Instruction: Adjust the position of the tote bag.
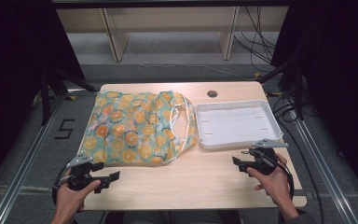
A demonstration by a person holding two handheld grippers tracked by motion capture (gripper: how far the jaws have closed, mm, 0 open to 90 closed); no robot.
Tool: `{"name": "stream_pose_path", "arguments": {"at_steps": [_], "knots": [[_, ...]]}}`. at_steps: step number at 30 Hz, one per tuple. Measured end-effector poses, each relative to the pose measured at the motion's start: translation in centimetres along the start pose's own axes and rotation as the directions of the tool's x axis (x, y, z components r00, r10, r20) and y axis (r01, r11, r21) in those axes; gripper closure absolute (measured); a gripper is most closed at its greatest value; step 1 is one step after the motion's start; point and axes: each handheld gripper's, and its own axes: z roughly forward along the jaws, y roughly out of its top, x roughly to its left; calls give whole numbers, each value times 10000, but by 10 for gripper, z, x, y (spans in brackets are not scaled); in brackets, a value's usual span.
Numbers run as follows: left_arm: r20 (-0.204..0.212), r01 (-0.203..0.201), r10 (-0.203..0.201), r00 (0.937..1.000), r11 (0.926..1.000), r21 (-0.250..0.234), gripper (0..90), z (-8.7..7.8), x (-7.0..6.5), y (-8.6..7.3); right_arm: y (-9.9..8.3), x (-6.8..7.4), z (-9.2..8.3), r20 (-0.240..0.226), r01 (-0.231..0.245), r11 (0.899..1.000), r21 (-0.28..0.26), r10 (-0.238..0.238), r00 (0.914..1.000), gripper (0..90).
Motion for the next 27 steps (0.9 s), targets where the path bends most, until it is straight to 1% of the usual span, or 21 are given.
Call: {"name": "stream_pose_path", "arguments": {"at_steps": [1, 3, 4, 5, 6, 7, 8, 11, 12, 15, 16, 17, 19, 20, 21, 22, 23, 24, 25, 26, 27], "knots": [[-13, 58, -58, 10000, 10000, 14, 159, 0, 0, 0, 1, 2, -1, -98, -190, 9992, 338, 193, 9998, 218], [-25, 60, -60, 10000, 10000, -20, 159, 0, 0, 0, 0, 2, 2, -308, 49, 9999, 162, -44, 9995, 211], [-35, 56, -57, 10000, 10000, -14, 159, 0, 0, 0, 0, 4, 1, -284, -121, 9996, 272, 129, 9995, 209], [-50, 63, -63, 10000, 10000, -24, 159, 0, 0, 0, 0, 3, 4, -469, 198, 9997, 125, -192, 9987, 209], [-55, 130, -130, 9999, 9999, -9, 159, 0, 0, -1, 1, 5, 1, -367, 52, 9994, 355, -39, 9993, 209], [-88, 108, -108, 9999, 9999, 3, 159, 0, 1, 0, 1, 3, 2, -392, 367, 9991, 216, -358, 9986, 209], [-85, 88, -87, 9999, 10000, 6, 159, 0, 1, 0, 1, 4, 2, -619, 318, 9993, 189, -306, 9976, 209], [-118, 124, -123, 9999, 9999, 21, 158, -1, 1, 0, 3, 6, 3, -596, 453, 9988, 185, -441, 9973, 203], [-116, 212, -212, 9997, 9998, 18, 159, 0, 2, 0, 3, 7, 5, -802, 506, 9987, 117, -495, 9955, 202], [-222, 191, -189, 9996, 9998, 103, 159, -1, 3, 0, 5, 11, 8, -910, 664, 9978, 34, -658, 9937, 189], [-229, -13, 20, 9997, 9995, 315, 159, -3, 5, 0, 6, 13, 10, -1131, 729, 9973, -58, -731, 9909, 189], [-264, 146, -140, 9996, 9996, 228, 159, -2, 4, 0, 8, 15, 12, -1142, 946, 9955, 6, -939, 9890, 189], [-247, 309, -306, 9992, 9995, 111, 159, -1, 4, 0, 10, 21, 16, -1274, 1113, 9938, 53, -1098, 9858, 182], [-305, 263, -258, 9992, 9995, 146, 159, -2, 4, 0, 11, 25, 19, -1528, 1008, 9949, -6, -997, 9832, 182], [-305, 263, -258, 9992, 9995, 146, 159, -2, 4, 0, 12, 25, 21, -1586, 1268, 9919, -17, -1255, 9793, 181], [-369, 163, -151, 9992, 9993, 340, 159, -3, 6, 0, 15, 28, 22, -1547, 1466, 9892, -47, -1456, 9772, 179], [-369, 163, -151, 9992, 9993, 340, 159, -3, 6, 0, 15, 28, 22, -1547, 1466, 9892, -47, -1456, 9772, 179], [-502, 366, -359, 9981, 9992, 136, 159, -2, 7, -1, 19, 37, 25, -1877, 1292, 9916, -84, -1285, 9738, 178], [-595, 189, -171, 9981, 9994, 293, 159, -4, 9, -1, 21, 39, 28, -1822, 1556, 9873, -316, -1588, 9704, 178], [-558, 441, -433, 9975, 9989, 126, 159, -4, 9, -1, 24, 43, 29, -1950, 1701, 9851, -235, -1714, 9657, 178], [-593, 492, -488, 9970, 9988, 40, 158, -4, 9, -1, 27, 48, 32, -2072, 1875, 9819, -280, -1892, 9598, 181]]}}
